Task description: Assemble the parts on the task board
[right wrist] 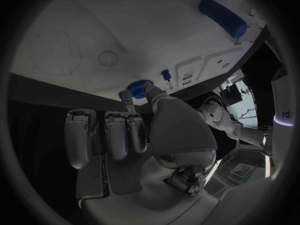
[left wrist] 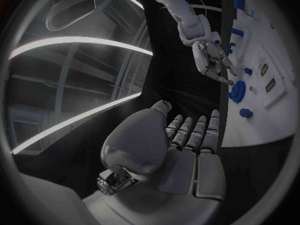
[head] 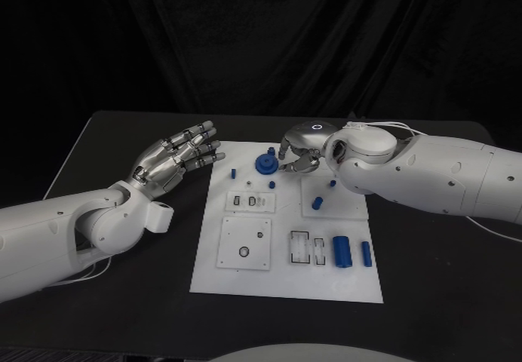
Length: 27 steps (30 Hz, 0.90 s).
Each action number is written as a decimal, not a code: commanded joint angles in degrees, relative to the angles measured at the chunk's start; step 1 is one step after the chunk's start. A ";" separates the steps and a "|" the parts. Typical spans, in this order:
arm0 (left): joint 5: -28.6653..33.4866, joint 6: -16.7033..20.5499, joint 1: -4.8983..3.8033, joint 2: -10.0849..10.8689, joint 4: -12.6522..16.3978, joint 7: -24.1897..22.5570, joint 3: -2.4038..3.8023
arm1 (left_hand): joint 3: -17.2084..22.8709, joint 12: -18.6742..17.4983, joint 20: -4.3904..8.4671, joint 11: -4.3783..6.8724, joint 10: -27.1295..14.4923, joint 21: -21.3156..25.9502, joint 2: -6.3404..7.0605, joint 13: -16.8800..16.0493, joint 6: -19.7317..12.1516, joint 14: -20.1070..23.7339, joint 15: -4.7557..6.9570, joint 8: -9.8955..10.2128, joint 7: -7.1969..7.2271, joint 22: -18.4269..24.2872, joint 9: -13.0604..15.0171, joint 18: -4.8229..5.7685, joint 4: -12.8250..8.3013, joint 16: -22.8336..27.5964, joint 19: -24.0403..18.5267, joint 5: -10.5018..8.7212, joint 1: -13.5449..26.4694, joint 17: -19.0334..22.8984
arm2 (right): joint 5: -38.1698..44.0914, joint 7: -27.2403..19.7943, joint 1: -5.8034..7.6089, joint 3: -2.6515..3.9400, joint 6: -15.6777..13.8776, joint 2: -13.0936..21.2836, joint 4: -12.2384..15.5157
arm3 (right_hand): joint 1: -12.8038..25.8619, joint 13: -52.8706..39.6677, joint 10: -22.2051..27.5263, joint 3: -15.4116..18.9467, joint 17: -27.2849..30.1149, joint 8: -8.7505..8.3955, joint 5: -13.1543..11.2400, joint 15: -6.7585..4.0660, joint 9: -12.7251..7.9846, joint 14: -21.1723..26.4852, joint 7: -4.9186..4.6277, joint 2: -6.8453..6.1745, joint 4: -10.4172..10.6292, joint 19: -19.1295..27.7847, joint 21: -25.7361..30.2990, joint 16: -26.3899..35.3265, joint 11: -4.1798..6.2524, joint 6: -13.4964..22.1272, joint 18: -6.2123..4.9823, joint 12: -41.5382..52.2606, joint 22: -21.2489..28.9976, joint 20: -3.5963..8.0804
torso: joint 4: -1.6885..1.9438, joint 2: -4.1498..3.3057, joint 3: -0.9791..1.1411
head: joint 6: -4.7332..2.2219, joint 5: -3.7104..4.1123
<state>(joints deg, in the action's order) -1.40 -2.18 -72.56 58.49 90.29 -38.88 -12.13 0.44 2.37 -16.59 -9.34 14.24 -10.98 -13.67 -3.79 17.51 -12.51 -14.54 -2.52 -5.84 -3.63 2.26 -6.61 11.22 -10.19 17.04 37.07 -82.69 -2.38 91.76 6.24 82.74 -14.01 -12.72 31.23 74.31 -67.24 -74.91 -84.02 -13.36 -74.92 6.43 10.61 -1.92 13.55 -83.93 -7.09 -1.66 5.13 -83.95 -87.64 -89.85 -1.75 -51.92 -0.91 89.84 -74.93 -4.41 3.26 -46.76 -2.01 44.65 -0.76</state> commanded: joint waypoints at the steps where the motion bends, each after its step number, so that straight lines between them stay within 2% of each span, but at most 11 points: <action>1: -0.11 -0.90 0.13 0.29 0.17 -8.78 0.03 | 0.25 -0.21 -0.12 0.34 0.09 -0.32 -0.10 -0.09 0.07 -0.01 -0.53 0.10 -0.37 -0.09 0.05 1.01 0.00 -0.21 0.43 0.18 0.69 -0.08 | 0.37 -0.14 -0.08 0.12 -5.56 0.84 0.59 | 0.64 -15.09 -5.98 0.39 -15.08 0.32 -0.29 0.43 0.09 -6.07 0.00 0.09 0.06 -4.20 0.12 -0.15 -0.51 -0.31 0.05 0.16 -13.48 -0.31 | 0.02 -0.03 -0.03 | -0.17 0.00; 3: -0.11 -0.84 0.14 0.46 0.22 -8.77 0.03 | 0.25 -0.21 -0.12 0.34 0.09 -0.32 -0.10 -0.09 0.07 -0.01 -0.53 0.10 -0.37 -0.09 0.05 1.01 0.00 -0.21 0.43 0.18 0.69 -0.08 | 0.37 -0.44 0.41 0.20 -7.84 1.93 1.46 | 0.56 -15.09 -5.98 0.42 -15.08 0.22 -0.24 0.41 0.06 -6.07 -0.02 0.04 0.02 -4.21 0.11 -0.15 -0.43 -0.23 0.05 0.16 -13.49 -0.33 | 0.07 -0.06 -0.03 | -0.36 0.16; 6: -0.11 -0.78 0.14 0.62 0.31 -8.74 0.03 | 0.25 -0.21 -0.12 0.34 0.09 -0.32 -0.10 -0.09 0.07 -0.01 -0.53 0.10 -0.37 -0.09 0.05 1.01 0.00 -0.21 0.43 0.18 0.69 -0.08 | 0.37 -0.37 1.67 0.26 -9.49 3.98 3.52 | 0.34 -15.09 -5.98 0.48 -15.08 -0.11 0.03 0.33 -0.08 -6.07 -0.02 -0.02 -0.07 -4.32 -0.04 -0.15 -0.29 0.16 0.10 0.16 -13.59 -0.31 | 0.10 -0.07 -0.02 | -0.45 0.31; 10: -0.11 -0.66 0.14 0.74 0.47 -8.69 0.03 | 0.53 -0.21 -0.12 0.34 0.11 -0.32 -0.10 -0.10 0.23 0.01 -0.55 0.07 -0.49 -0.08 0.07 1.04 -0.04 -0.25 0.42 0.18 0.79 -0.08 | 0.37 0.30 3.48 0.28 -9.45 7.45 7.17 | -0.04 -15.09 -5.98 0.54 -15.08 -0.80 0.49 0.16 -0.38 -6.07 0.03 -0.01 -0.15 -4.48 -0.24 -0.15 -0.07 1.01 0.17 0.16 -13.73 -0.21 | 0.01 -0.04 -0.01 | -0.56 0.43; 12: -0.10 -0.57 0.14 0.81 0.59 -8.65 0.03 | 0.53 -0.21 -0.12 0.34 0.11 -0.32 -0.10 -0.10 0.23 0.01 -0.55 0.07 -0.49 -0.08 0.07 1.04 -0.04 -0.25 0.42 0.18 0.79 -0.08 | 0.37 0.88 4.38 0.27 -8.99 10.17 9.86 | -0.46 -15.09 -5.98 0.58 -15.08 -1.47 0.88 -0.04 -0.71 -6.07 0.19 -0.01 -0.28 -4.63 -0.43 -0.15 0.16 1.90 0.23 0.16 -13.86 -0.05 | -0.22 0.01 0.00 | -0.57 0.21; 16: -0.10 -0.51 0.15 0.92 0.75 -8.57 0.03 | 0.58 -0.19 -0.12 0.36 0.20 -0.31 -0.07 -0.13 0.36 -0.02 -0.55 0.05 -0.52 -0.08 0.09 1.05 -0.05 -0.29 0.41 0.18 0.82 -0.09 | 0.34 1.38 5.18 0.18 -9.41 15.11 13.88 | -0.96 -15.09 -5.98 0.61 -15.08 -1.91 1.13 -0.20 -0.96 -6.07 0.41 -0.14 -0.53 -4.81 -0.66 -0.15 0.36 2.45 0.32 0.16 -14.02 0.10 | -0.44 0.08 -0.02 | -0.49 0.13; 19: -0.10 -0.52 0.15 1.12 0.85 -8.49 0.03 | 0.58 -0.19 -0.12 0.36 0.20 -0.31 -0.07 -0.13 0.36 -0.02 -0.55 0.05 -0.52 -0.08 0.09 1.05 -0.05 -0.29 0.41 0.18 0.82 -0.09 | -0.22 1.59 5.06 0.00 -10.09 18.39 15.66 | -1.51 -15.09 -5.98 0.58 -15.08 -2.22 1.42 -0.38 -1.18 -6.07 0.64 -0.25 -0.81 -4.97 -0.88 -0.15 0.57 2.86 0.39 0.16 -14.16 0.25 | -0.52 0.12 -0.05 | -0.40 -0.04; 21: -0.10 -0.51 0.15 1.21 0.89 -8.45 0.03 | 0.58 -0.19 -0.12 0.36 0.20 -0.31 -0.07 -0.13 0.36 -0.02 -0.55 0.05 -0.52 -0.08 0.09 1.05 -0.05 -0.29 0.41 0.18 0.82 -0.09 | -0.48 1.75 4.66 -0.07 -10.50 20.13 16.40 | -1.84 -15.09 -5.98 0.56 -15.08 -2.35 1.65 -0.45 -1.30 -6.07 0.63 -0.32 -0.95 -4.96 -0.86 -0.15 0.61 3.04 0.39 0.16 -14.15 0.32 | -0.41 0.11 -0.07 | -0.29 0.11; 24: -0.10 -0.52 0.15 1.24 0.95 -8.40 0.03 | 0.58 -0.19 -0.12 0.36 0.20 -0.31 -0.07 -0.13 0.36 -0.02 -0.55 0.05 -0.52 -0.08 0.09 1.05 -0.05 -0.29 0.41 0.18 0.82 -0.09 | -0.75 1.96 3.19 -0.16 -11.58 23.77 17.43 | -2.40 -15.09 -5.98 0.52 -15.08 -2.46 2.21 -0.52 -1.49 -6.07 0.72 -0.49 -1.17 -5.00 -0.92 -0.15 0.69 3.20 0.41 0.16 -14.20 0.42 | -0.30 0.10 -0.11 | -0.35 0.27; 27: -0.10 -0.58 0.15 1.21 0.98 -8.34 0.03 | 0.58 -0.19 -0.12 0.36 0.20 -0.31 -0.07 -0.13 0.36 -0.02 -0.55 0.05 -0.52 -0.08 0.09 1.05 -0.05 -0.29 0.41 0.18 0.82 -0.09 | -0.83 2.16 2.08 -0.21 -12.07 25.90 17.59 | -2.62 -15.09 -5.98 0.54 -15.08 -2.53 2.49 -0.56 -1.60 -6.07 0.78 -0.61 -1.24 -5.02 -0.94 -0.15 0.75 3.33 0.42 0.16 -14.21 0.46 | -0.24 0.10 -0.11 | -0.41 0.35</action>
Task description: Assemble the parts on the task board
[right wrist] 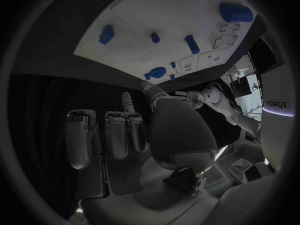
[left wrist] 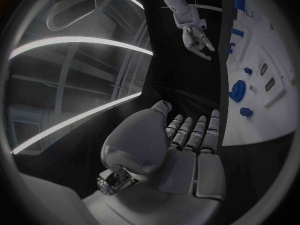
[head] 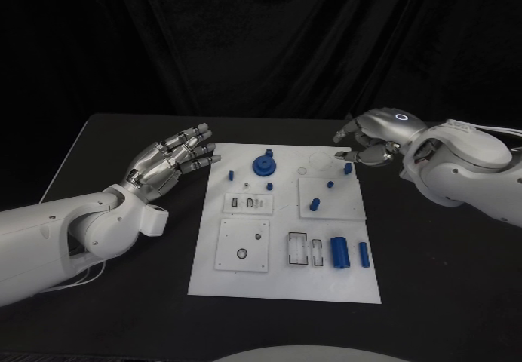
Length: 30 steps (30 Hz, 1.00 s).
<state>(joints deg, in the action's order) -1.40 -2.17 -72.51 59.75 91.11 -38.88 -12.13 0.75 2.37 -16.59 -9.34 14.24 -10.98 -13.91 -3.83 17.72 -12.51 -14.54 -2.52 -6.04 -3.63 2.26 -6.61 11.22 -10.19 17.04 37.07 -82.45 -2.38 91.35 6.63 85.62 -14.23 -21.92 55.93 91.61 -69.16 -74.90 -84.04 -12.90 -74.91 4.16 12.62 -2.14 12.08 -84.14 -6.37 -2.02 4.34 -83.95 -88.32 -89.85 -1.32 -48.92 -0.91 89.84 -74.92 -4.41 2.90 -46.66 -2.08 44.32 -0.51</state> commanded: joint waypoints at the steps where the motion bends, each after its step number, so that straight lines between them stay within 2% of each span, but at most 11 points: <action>1: -0.11 -0.62 0.10 -0.08 0.15 -8.31 0.03 | 0.27 -0.19 -0.12 0.35 0.20 -0.31 0.17 -0.08 0.15 -0.02 -0.55 0.05 -0.31 -0.08 0.10 1.05 -0.05 -0.29 0.41 0.18 0.58 -0.09 | -0.44 1.81 -1.21 0.00 -3.05 1.86 0.31 | -0.70 -15.10 -5.96 0.07 -15.09 -0.27 0.47 -0.35 -0.12 -5.86 0.06 -0.24 -0.44 -5.02 -0.26 -0.15 0.32 0.34 0.42 0.16 -14.23 0.46 | 0.16 -0.02 -0.02 | -0.11 0.19; 3: -0.11 -0.71 0.10 -0.16 0.11 -8.29 0.03 | 0.38 -0.18 -0.11 0.39 0.25 -0.34 0.21 -0.10 0.16 -0.04 -0.55 0.04 -0.36 -0.08 0.10 1.05 -0.06 -0.33 0.45 0.18 0.64 -0.09 | -0.47 1.81 -1.92 -0.02 -3.81 2.94 0.32 | -0.92 -15.10 -5.96 0.11 -15.09 -0.41 0.60 -0.39 -0.28 -5.86 0.09 -0.39 -0.46 -4.98 -0.21 -0.15 0.36 0.67 0.40 0.16 -14.20 0.50 | 0.16 -0.06 0.01 | 0.00 0.47; 6: -0.11 -0.81 0.12 -0.22 0.03 -8.29 0.03 | 0.38 -0.18 -0.11 0.39 0.25 -0.34 0.21 -0.10 0.16 -0.04 -0.55 0.04 -0.36 -0.08 0.10 1.05 -0.06 -0.33 0.45 0.18 0.64 -0.09 | -0.49 1.79 -2.64 -0.05 -5.15 3.82 0.13 | -1.58 -15.10 -5.96 0.15 -15.09 -0.58 0.83 -0.55 -0.74 -5.86 0.39 -0.65 -0.53 -4.96 -0.17 -0.15 0.57 1.71 0.39 0.16 -14.19 0.64 | -0.05 -0.12 0.09 | 0.19 0.85; 11: -0.11 -0.88 0.16 -0.22 -0.04 -8.30 0.03 | 0.38 -0.18 -0.11 0.39 0.25 -0.34 0.21 -0.10 0.16 -0.04 -0.55 0.04 -0.36 -0.08 0.10 1.05 -0.06 -0.33 0.45 0.18 0.64 -0.09 | -0.50 2.10 -3.33 -0.07 -6.10 4.33 -0.59 | -2.00 -15.10 -5.96 0.19 -15.09 -0.59 1.01 -0.72 -1.05 -5.86 0.63 -0.84 -0.57 -4.89 -0.07 -0.15 0.78 2.46 0.35 0.16 -14.14 0.78 | 0.04 -0.17 0.09 | 0.13 1.33; 15: -0.11 -0.91 0.19 -0.18 -0.06 -8.28 0.03 | 0.38 -0.18 -0.11 0.39 0.25 -0.34 0.21 -0.10 0.16 -0.04 -0.55 0.04 -0.36 -0.08 0.10 1.05 -0.06 -0.33 0.45 0.18 0.64 -0.09 | -0.50 2.50 -3.64 -0.08 -6.09 4.18 -1.45 | -2.17 -15.10 -5.96 0.28 -15.09 -0.57 0.96 -0.81 -1.19 -5.86 0.74 -1.03 -0.59 -4.81 0.04 -0.15 0.88 2.73 0.32 0.16 -14.08 0.85 | 0.25 -0.21 0.14 | 0.08 1.60; 19: -0.11 -1.01 0.24 -0.11 -0.07 -8.27 0.03 | 0.38 -0.18 -0.11 0.39 0.25 -0.34 0.21 -0.10 0.16 -0.04 -0.55 0.04 -0.36 -0.08 0.10 1.05 -0.06 -0.33 0.45 0.18 0.64 -0.09 | -0.50 2.99 -4.12 -0.08 -5.49 3.68 -2.34 | -2.15 -15.10 -5.96 0.42 -15.09 -0.55 0.70 -0.88 -1.32 -5.86 0.75 -1.15 -0.44 -4.73 0.15 -0.15 0.93 3.01 0.28 0.16 -14.02 0.93 | 0.15 -0.15 0.19 | -0.19 1.68; 22: -0.11 -1.02 0.26 -0.08 -0.09 -8.29 0.03 | 0.51 -0.18 -0.11 0.41 0.23 -0.36 0.23 -0.10 0.11 -0.12 -0.56 0.04 -0.38 -0.09 0.09 1.06 -0.07 -0.41 0.48 0.19 0.70 -0.11 | -0.50 3.16 -4.68 -0.08 -5.12 3.35 -2.75 | -2.16 -15.10 -5.96 0.55 -15.09 -0.45 0.25 -0.91 -1.41 -5.86 0.65 -1.22 -0.29 -4.70 0.21 -0.15 0.91 3.08 0.26 0.16 -13.99 0.99 | 0.15 -0.12 0.20 | 0.05 1.73; 30: -0.11 -1.12 0.30 -0.06 -0.12 -8.28 0.03 | 0.51 -0.18 -0.11 0.41 0.23 -0.36 0.23 -0.10 0.11 -0.12 -0.56 0.04 -0.38 -0.09 0.09 1.06 -0.07 -0.41 0.48 0.19 0.70 -0.11 | -0.50 3.17 -6.02 -0.07 -4.49 2.32 -3.90 | -2.27 -15.10 -5.96 0.83 -15.09 -0.13 -0.71 -0.72 -1.49 -5.86 0.13 -1.35 0.04 -4.64 0.31 -0.15 0.57 2.66 0.24 0.16 -13.95 0.94 | 0.29 -0.06 0.06 | 0.23 1.85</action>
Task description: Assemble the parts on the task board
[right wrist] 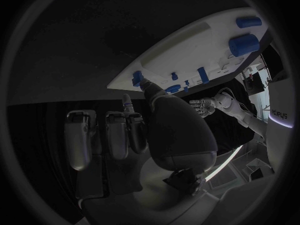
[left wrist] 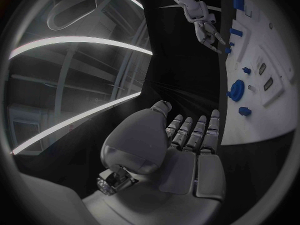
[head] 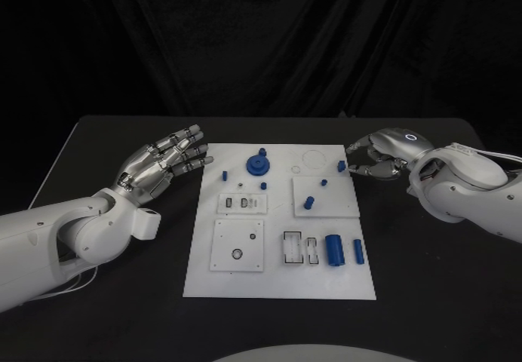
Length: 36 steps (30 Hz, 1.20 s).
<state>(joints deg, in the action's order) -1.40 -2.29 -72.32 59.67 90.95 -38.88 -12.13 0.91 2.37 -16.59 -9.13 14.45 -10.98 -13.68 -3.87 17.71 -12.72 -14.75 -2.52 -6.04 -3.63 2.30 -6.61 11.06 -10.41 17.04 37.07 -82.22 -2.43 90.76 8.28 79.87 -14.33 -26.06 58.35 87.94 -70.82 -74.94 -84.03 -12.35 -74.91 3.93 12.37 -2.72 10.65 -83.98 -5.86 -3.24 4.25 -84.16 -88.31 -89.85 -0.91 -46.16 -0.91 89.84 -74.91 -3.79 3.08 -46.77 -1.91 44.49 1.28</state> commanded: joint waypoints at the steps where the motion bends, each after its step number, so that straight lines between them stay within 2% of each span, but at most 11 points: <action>1: -0.11 -1.00 0.12 0.04 0.05 -8.28 0.03 | 0.35 -0.18 -0.11 0.20 0.02 -0.36 0.00 -0.06 0.11 0.10 -0.34 0.04 -0.38 -0.09 0.05 1.07 0.09 -0.19 0.48 0.19 0.47 -0.05 | 0.09 1.48 -0.42 0.03 -0.33 -0.21 -0.36 | -0.60 -15.06 -5.97 0.34 -15.09 0.15 -0.66 -0.10 -0.08 -6.02 -0.42 -0.16 0.20 -4.42 0.33 -0.15 0.13 -0.18 0.24 0.16 -13.95 0.30 | 0.13 0.03 -0.11 | 0.06 0.06; 5: -0.11 -0.97 0.14 0.16 0.05 -8.29 0.03 | 0.35 -0.18 -0.11 0.20 0.02 -0.36 0.00 -0.06 0.11 0.10 -0.34 0.04 -0.38 -0.09 0.05 1.07 0.09 -0.19 0.48 0.19 0.47 -0.05 | 0.09 1.35 -0.80 0.04 -0.28 -0.56 -0.71 | -0.66 -15.06 -5.97 0.48 -15.09 0.18 -1.09 -0.02 -0.13 -6.02 -0.52 -0.25 0.33 -4.39 0.38 -0.15 0.03 -0.25 0.23 0.16 -13.93 0.24 | 0.00 0.03 -0.12 | 0.07 -0.12; 11: -0.11 -1.00 0.16 0.16 0.02 -8.20 0.03 | 0.35 -0.18 -0.11 0.20 0.02 -0.36 0.00 -0.06 0.11 0.10 -0.34 0.04 -0.38 -0.09 0.05 1.07 0.09 -0.19 0.48 0.19 0.47 -0.05 | 0.09 1.21 -0.97 0.05 -0.06 -1.14 -1.27 | -0.75 -15.06 -5.97 0.52 -15.09 0.22 -1.26 0.01 -0.14 -6.02 -0.56 -0.30 0.33 -4.35 0.44 -0.15 -0.02 -0.32 0.21 0.16 -13.89 0.21 | 0.07 0.04 -0.16 | 0.16 -0.10; 14: -0.11 -1.03 0.17 0.13 0.00 -8.20 0.03 | 0.35 -0.18 -0.11 0.20 0.02 -0.36 0.00 -0.06 0.11 0.10 -0.34 0.04 -0.38 -0.09 0.05 1.07 0.09 -0.19 0.48 0.19 0.47 -0.05 | 0.09 1.06 -1.01 0.05 -0.01 -1.49 -1.62 | -0.80 -15.06 -5.97 0.54 -15.09 0.24 -1.33 0.03 -0.14 -6.02 -0.58 -0.33 0.32 -4.27 0.55 -0.15 -0.03 -0.37 0.17 0.16 -13.83 0.20 | 0.04 -0.01 -0.10 | 0.08 -0.20; 17: -0.11 -1.06 0.19 0.05 -0.13 -8.15 0.03 | 0.35 -0.18 -0.11 0.20 0.02 -0.36 0.00 -0.06 0.11 0.10 -0.34 0.04 -0.38 -0.09 0.05 1.07 0.09 -0.19 0.48 0.19 0.47 -0.05 | 0.09 0.90 -1.04 0.06 0.04 -1.94 -2.09 | -1.02 -15.06 -5.97 0.53 -15.09 0.20 -1.41 0.07 -0.18 -6.02 -0.66 -0.36 0.27 -4.21 0.64 -0.15 -0.08 -0.29 0.14 0.16 -13.78 0.16 | 0.06 0.02 -0.12 | 0.34 -0.17; 36: -0.11 -1.32 0.30 -0.03 -0.29 -7.94 0.03 | 0.35 -0.18 -0.11 0.20 0.02 -0.36 0.00 -0.06 0.11 0.10 -0.34 0.04 -0.38 -0.09 0.05 1.07 0.09 -0.19 0.48 0.19 0.47 -0.05 | 0.09 0.03 -1.46 0.08 -0.15 -3.48 -3.38 | -2.01 -15.06 -5.97 0.51 -15.09 0.88 -0.97 0.36 0.00 -6.02 -1.02 -0.18 0.27 -4.05 0.92 -0.15 -0.43 -1.70 0.07 0.16 -13.66 -0.12 | 0.04 -0.01 -0.13 | 0.82 -0.53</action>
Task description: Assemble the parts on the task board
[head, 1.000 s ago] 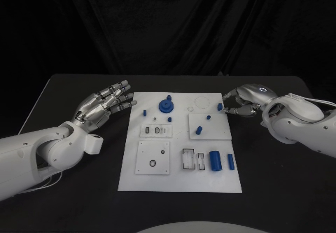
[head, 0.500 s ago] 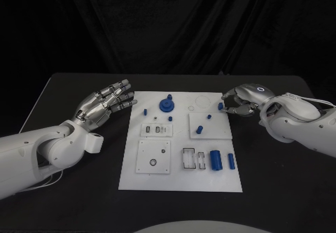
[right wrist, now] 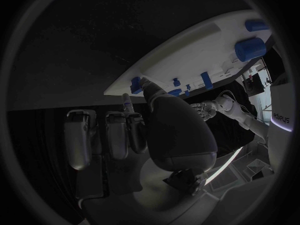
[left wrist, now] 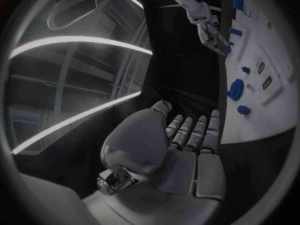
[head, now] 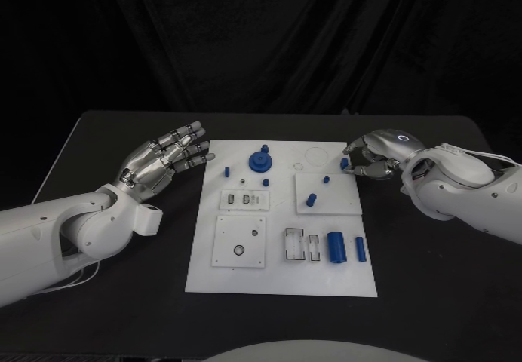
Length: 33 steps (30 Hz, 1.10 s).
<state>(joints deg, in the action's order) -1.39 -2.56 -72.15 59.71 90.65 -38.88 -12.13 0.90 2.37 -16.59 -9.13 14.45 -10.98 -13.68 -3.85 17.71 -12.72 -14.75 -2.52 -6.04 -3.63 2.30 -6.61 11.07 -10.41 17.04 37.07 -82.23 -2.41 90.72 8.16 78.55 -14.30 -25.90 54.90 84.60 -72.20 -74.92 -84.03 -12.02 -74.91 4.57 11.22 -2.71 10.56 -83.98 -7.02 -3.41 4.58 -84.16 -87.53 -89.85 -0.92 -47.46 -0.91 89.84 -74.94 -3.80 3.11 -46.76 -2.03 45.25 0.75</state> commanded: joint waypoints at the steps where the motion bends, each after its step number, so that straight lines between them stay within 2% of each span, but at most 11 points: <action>1: -0.11 -1.06 0.13 -0.08 0.00 -7.93 0.03 | 0.35 -0.18 -0.11 0.20 0.02 -0.36 0.00 -0.08 0.11 0.09 -0.35 0.04 -0.38 -0.09 0.05 1.07 0.08 -0.20 0.48 0.19 0.47 -0.07 | 0.12 0.11 -0.14 0.05 -0.32 -0.07 -0.07 | -0.69 -15.08 -5.97 0.19 -15.09 0.32 0.21 0.37 0.12 -6.02 0.14 0.01 -0.06 -4.05 0.15 -0.15 -0.44 -0.56 0.06 0.16 -13.62 -0.13 | 0.02 -0.01 -0.01 | 0.11 0.04; 12: -0.11 -1.20 0.20 -0.09 -0.04 -7.82 0.03 | 0.69 -0.18 -0.12 0.21 0.05 -0.37 0.05 -0.10 0.15 0.10 -0.38 0.04 -0.45 -0.09 0.05 1.10 0.06 -0.25 0.49 0.19 0.63 -0.07 | 0.12 -0.25 -0.16 0.05 -0.59 -0.43 -0.46 | -1.20 -15.08 -5.97 0.12 -15.09 0.52 0.50 0.39 0.24 -6.02 0.17 0.06 -0.18 -3.99 0.26 -0.15 -0.44 -1.03 0.03 0.16 -13.57 -0.19 | 0.02 -0.02 0.02 | 0.18 0.04; 18: -0.11 -1.29 0.25 -0.13 -0.08 -7.75 0.03 | 0.69 -0.18 -0.12 0.21 0.05 -0.37 0.05 -0.10 0.15 0.10 -0.38 0.04 -0.45 -0.09 0.05 1.10 0.06 -0.25 0.49 0.19 0.63 -0.07 | 0.12 -0.43 -0.18 0.05 -0.67 -0.68 -0.56 | -2.14 -15.08 -5.97 -0.12 -15.09 1.33 2.12 0.29 0.83 -6.02 0.36 0.22 -0.40 -3.97 0.33 -0.15 -0.31 -2.74 0.01 0.16 -13.56 -0.15 | -0.09 0.02 -0.01 | 0.25 -0.12; 33: -0.11 -1.42 0.41 -0.12 -0.20 -7.64 0.03 | 0.79 -0.18 -0.12 0.21 0.02 -0.36 0.09 -0.10 0.11 0.14 -0.39 0.05 -0.48 -0.08 0.05 1.11 0.04 -0.24 0.47 0.18 0.68 -0.07 | 0.12 -0.66 -0.22 0.05 -0.60 -0.92 -0.67 | -2.60 -15.08 -5.97 -0.50 -15.09 2.77 4.63 0.05 2.23 -6.02 0.77 0.65 -0.23 -3.98 0.39 -0.15 -0.03 -5.81 0.01 0.16 -13.58 0.07 | 0.00 0.01 -0.02 | 0.56 -0.24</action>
<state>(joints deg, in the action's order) -1.39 -2.99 -71.86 59.63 90.41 -38.88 -12.13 1.38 2.37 -16.80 -9.13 14.45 -10.98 -13.68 -3.89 17.71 -12.72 -14.75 -2.52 -6.04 -3.63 2.29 -6.61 11.06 -10.41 17.25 37.07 -82.23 -2.40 90.71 7.58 78.47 -14.29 -25.94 53.99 83.95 -74.43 -74.91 -84.03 -12.19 -74.90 7.06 15.71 -2.71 12.78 -83.98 -6.15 -2.78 4.41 -84.15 -87.53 -89.85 -0.92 -53.06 -0.91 89.84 -74.92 -3.80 3.08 -46.74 -2.03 45.82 0.52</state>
